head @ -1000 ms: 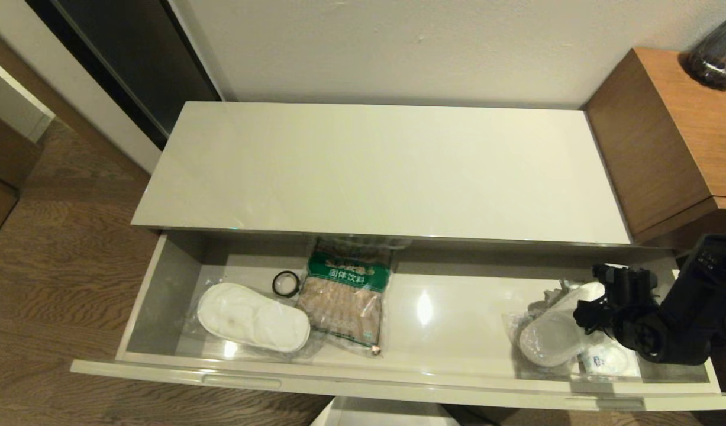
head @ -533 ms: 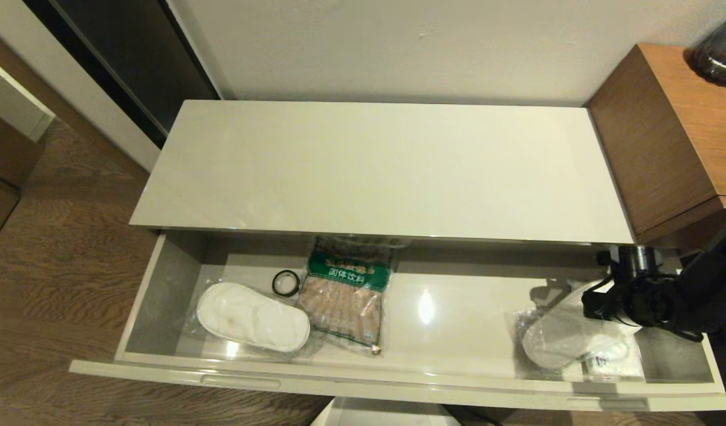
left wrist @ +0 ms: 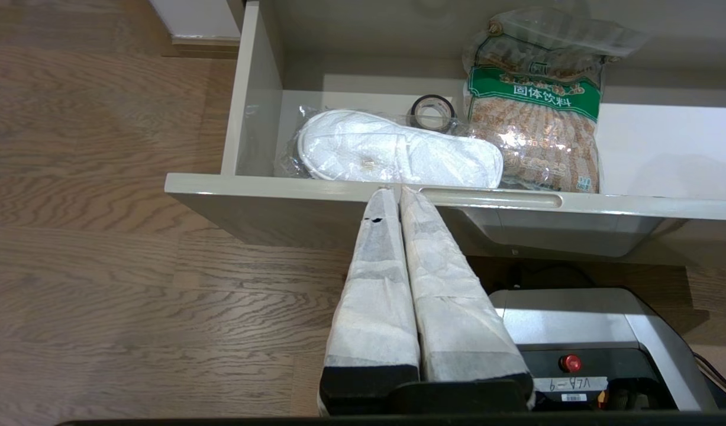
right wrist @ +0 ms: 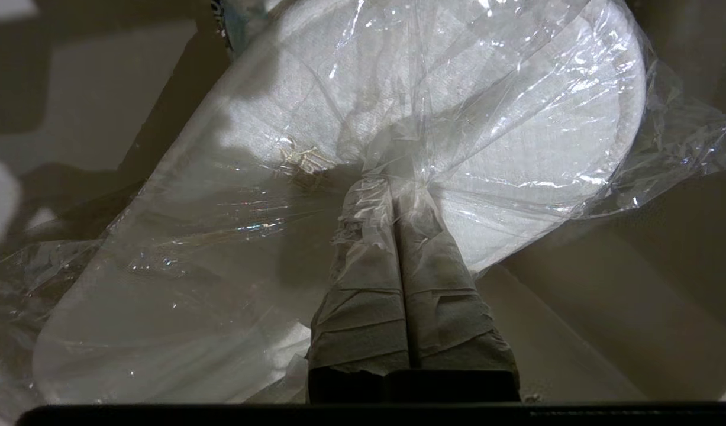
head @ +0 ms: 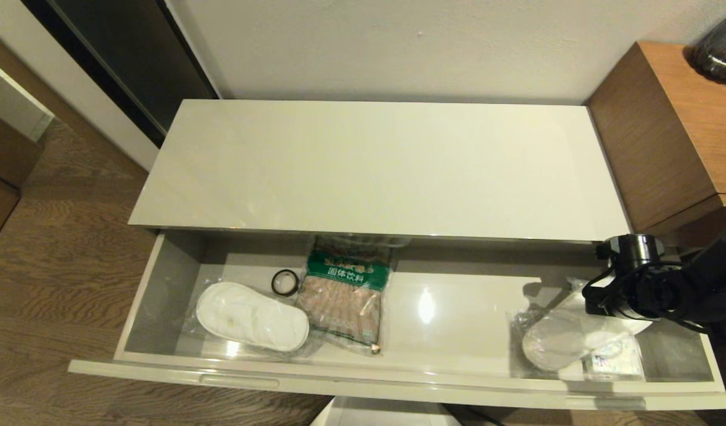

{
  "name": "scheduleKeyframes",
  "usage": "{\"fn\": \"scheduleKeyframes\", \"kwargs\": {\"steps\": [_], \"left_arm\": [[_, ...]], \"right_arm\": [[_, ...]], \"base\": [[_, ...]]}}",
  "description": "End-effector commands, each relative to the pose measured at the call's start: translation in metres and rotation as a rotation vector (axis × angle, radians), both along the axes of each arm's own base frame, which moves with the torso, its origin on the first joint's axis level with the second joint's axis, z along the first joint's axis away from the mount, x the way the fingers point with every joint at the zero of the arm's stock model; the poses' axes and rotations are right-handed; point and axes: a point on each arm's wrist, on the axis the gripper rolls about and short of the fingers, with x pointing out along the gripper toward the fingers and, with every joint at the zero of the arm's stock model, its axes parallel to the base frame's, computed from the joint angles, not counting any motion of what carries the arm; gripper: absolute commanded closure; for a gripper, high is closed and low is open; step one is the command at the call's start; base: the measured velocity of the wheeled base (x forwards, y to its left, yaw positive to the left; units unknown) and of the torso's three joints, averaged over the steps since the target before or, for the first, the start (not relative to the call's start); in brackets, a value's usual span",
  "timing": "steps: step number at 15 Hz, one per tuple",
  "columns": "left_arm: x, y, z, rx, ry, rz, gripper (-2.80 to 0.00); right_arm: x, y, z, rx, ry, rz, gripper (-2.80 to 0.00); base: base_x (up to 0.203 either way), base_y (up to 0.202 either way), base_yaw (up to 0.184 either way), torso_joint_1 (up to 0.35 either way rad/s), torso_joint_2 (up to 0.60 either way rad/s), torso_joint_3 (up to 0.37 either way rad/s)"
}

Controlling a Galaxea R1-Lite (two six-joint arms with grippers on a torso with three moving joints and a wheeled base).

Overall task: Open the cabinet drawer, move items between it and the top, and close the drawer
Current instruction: Take out the disposable slippers from the drawer, then place the disposable slippers on the table

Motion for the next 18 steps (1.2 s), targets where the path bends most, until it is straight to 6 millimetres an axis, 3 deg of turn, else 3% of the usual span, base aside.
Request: {"fn": "scheduleKeyframes", "kwargs": {"steps": [1, 11, 18], "left_arm": [[0.0, 0.0, 0.0, 0.0, 0.001, -0.001, 0.0], [0.0, 0.0, 0.0, 0.001, 0.001, -0.001, 0.0], [0.0, 0.0, 0.0, 0.0, 0.001, -0.001, 0.0]], "right_arm": [[-0.003, 0.006, 0.017, -0.003, -0.042, 0.014, 0.0], [-0.025, 0.047, 0.057, -0.021, -0.082, 0.061, 0.0], [-0.044, 0.079, 0.064, 0.001, -0.079, 0.083, 0.0]], "base": [[0.0, 0.0, 0.0, 0.0, 0.0, 0.0], [0.0, 0.0, 0.0, 0.0, 0.0, 0.0], [0.0, 0.0, 0.0, 0.0, 0.0, 0.0]]}}
